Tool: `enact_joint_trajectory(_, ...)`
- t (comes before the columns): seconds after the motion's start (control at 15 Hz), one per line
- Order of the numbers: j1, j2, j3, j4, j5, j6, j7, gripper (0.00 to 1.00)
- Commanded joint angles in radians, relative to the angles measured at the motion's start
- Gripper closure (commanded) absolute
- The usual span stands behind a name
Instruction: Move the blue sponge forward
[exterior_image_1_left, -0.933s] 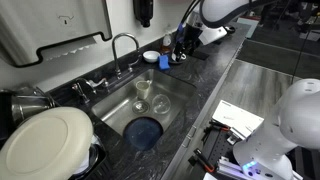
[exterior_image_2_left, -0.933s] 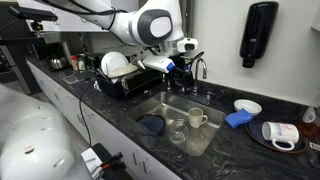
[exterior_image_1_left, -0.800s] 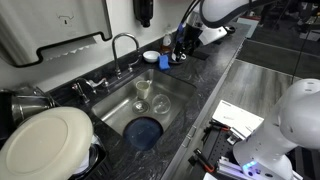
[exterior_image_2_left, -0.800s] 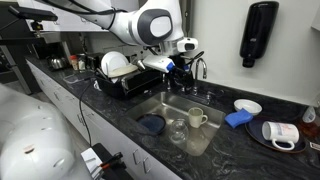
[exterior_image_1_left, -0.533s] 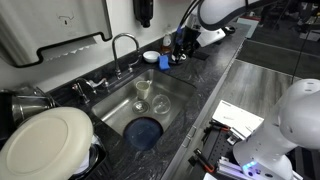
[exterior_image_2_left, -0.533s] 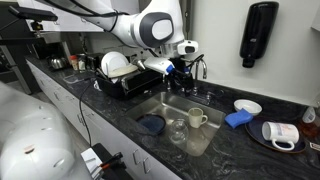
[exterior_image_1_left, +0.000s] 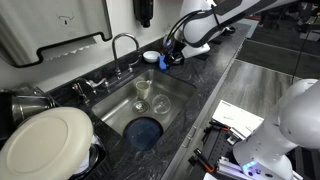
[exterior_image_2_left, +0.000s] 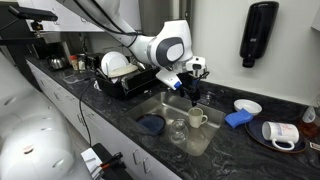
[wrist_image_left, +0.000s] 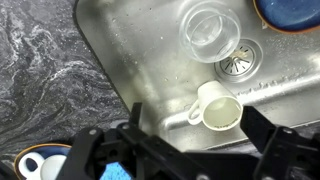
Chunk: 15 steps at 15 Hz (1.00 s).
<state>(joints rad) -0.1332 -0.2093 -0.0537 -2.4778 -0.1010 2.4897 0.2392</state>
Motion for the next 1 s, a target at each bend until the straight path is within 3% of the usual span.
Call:
enact_joint_trajectory(0.0,-0.029,0.133,-0.001,0.072,-0.034,0.083,0.111,0.00)
enact_joint_trajectory(0.27,-0.041,0.237,-0.035,0.143,-0.112,0.134,0.249,0.00)
enact_joint_trajectory(0.33,-0.035,0.254,-0.045,0.161,-0.120,0.119,0.233,0.00)
enact_joint_trajectory(0.4,-0.018,0.192,-0.047,0.108,-0.090,0.110,0.212,0.00)
enact_joint_trajectory(0.73,-0.014,0.241,-0.065,0.150,-0.096,0.110,0.212,0.00)
enact_joint_trajectory(0.93,-0.007,0.296,-0.068,0.186,-0.161,0.160,0.250,0.00)
